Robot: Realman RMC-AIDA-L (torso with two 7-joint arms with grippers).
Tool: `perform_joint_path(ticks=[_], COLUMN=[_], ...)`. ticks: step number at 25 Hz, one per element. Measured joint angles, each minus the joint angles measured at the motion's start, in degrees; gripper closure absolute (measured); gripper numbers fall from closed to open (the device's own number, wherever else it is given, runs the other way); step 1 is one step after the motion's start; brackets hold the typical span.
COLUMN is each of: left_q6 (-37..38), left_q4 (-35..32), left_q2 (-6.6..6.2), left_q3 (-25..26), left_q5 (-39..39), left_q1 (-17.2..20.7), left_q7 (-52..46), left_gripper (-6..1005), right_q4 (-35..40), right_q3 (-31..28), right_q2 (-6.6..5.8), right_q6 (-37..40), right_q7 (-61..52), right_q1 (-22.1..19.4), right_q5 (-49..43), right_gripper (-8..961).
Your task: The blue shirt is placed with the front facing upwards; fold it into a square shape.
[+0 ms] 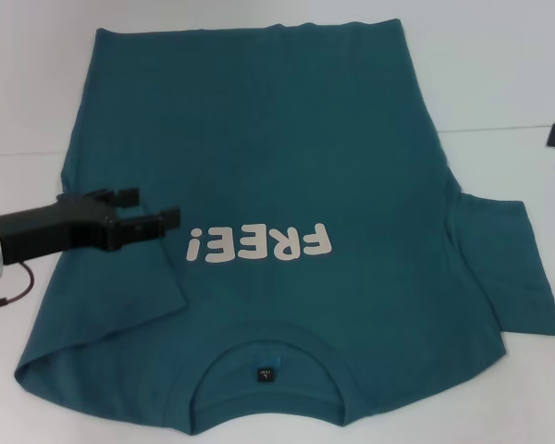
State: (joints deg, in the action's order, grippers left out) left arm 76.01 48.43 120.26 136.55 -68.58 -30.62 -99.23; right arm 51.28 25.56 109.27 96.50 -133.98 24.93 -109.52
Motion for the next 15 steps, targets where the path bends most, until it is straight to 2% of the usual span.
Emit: perform_joint_path(ticks=[4,7,11,15], left_q6=[-0.1,-0.2,-0.3,-0.3], left_q4=[-0.3,-0.5,-1.2,-1.8], left_q2=[0.38,0.52,0.34,0.27], left_q3=[0.0,-0.2,-0.5,-0.6], left_q5=[-0.4,-0.3,-0.1,0.3], left_q1=[0.8,1.1,0.8,0.4], left_q7=[1.5,2.0,2.0,2.0], left_gripper=[111,111,112,112], right_q4=[2.5,2.2,3.1,5.7], right_q3=[-1.6,-1.6,-1.7,-1.7], right_q2=[0.38,0.38,-0.51,-1.05], right_q6=[1.7,-1.3,-5.4,-4.8], right_q7=[-3.5,-4.0,-6.1,-9.4], right_q1=[0.3,0.1,0.0,1.6], right_q5=[-0.5,-4.0,-12.2,-19.3], right_gripper=[39,39,38,38])
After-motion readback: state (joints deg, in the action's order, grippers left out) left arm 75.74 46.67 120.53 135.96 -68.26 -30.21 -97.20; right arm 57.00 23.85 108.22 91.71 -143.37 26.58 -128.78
